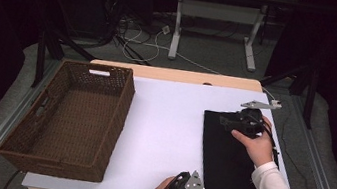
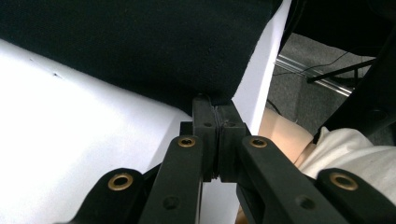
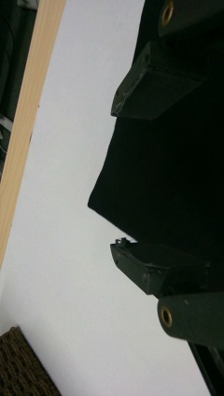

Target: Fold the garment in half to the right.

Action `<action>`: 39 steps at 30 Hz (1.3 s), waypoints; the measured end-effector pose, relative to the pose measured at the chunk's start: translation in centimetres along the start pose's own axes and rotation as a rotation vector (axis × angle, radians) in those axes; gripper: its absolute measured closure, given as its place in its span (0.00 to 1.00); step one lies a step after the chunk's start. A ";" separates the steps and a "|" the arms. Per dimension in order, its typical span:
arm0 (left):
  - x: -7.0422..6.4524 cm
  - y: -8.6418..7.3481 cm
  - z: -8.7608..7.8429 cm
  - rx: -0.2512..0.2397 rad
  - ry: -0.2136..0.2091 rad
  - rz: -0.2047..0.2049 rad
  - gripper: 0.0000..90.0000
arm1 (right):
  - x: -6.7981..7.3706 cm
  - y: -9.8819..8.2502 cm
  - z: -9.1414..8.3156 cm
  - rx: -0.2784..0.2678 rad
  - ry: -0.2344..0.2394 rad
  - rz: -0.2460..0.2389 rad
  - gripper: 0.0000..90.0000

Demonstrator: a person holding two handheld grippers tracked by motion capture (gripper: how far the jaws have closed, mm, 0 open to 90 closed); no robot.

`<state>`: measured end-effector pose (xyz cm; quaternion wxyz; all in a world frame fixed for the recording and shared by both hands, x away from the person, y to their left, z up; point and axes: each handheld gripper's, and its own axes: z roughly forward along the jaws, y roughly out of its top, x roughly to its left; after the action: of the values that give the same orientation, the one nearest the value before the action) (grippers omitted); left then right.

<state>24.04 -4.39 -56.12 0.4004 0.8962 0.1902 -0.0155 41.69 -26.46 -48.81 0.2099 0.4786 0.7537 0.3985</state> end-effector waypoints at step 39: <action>0.1 -0.1 0.0 -0.005 -0.004 -0.009 0.99 | 3.5 1.9 6.7 0.146 -0.029 -0.074 0.42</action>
<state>24.08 -4.30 -56.26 0.4031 0.8942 0.1938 -0.0185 45.89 -20.24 -51.02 0.2002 0.4701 0.7948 0.3274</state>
